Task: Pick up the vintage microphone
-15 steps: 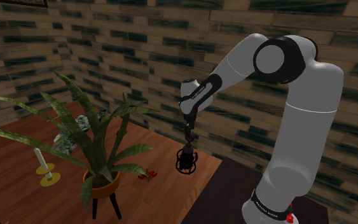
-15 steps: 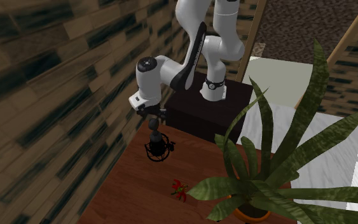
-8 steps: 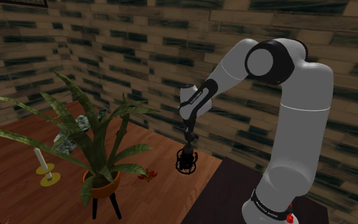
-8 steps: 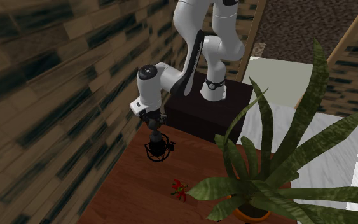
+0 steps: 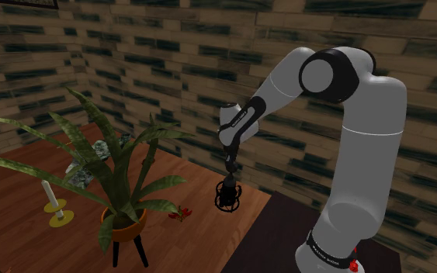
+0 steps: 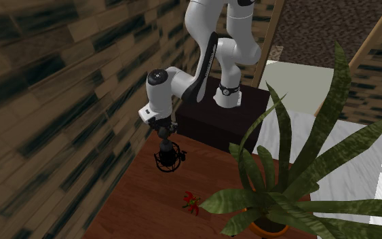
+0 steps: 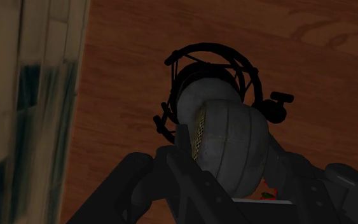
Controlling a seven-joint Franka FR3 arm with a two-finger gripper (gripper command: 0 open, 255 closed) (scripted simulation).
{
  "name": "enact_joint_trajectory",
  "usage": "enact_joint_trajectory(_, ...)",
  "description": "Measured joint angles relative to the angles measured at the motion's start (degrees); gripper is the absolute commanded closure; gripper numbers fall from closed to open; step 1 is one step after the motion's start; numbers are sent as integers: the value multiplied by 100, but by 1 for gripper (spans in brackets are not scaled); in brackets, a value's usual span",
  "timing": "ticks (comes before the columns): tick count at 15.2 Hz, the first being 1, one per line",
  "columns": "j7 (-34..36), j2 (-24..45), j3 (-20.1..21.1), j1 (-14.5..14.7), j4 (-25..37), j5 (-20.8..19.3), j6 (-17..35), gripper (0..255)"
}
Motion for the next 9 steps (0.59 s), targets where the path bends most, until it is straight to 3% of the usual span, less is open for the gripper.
enact_joint_trajectory(9,-9,-444,-15,38,71,-50,-523,255)
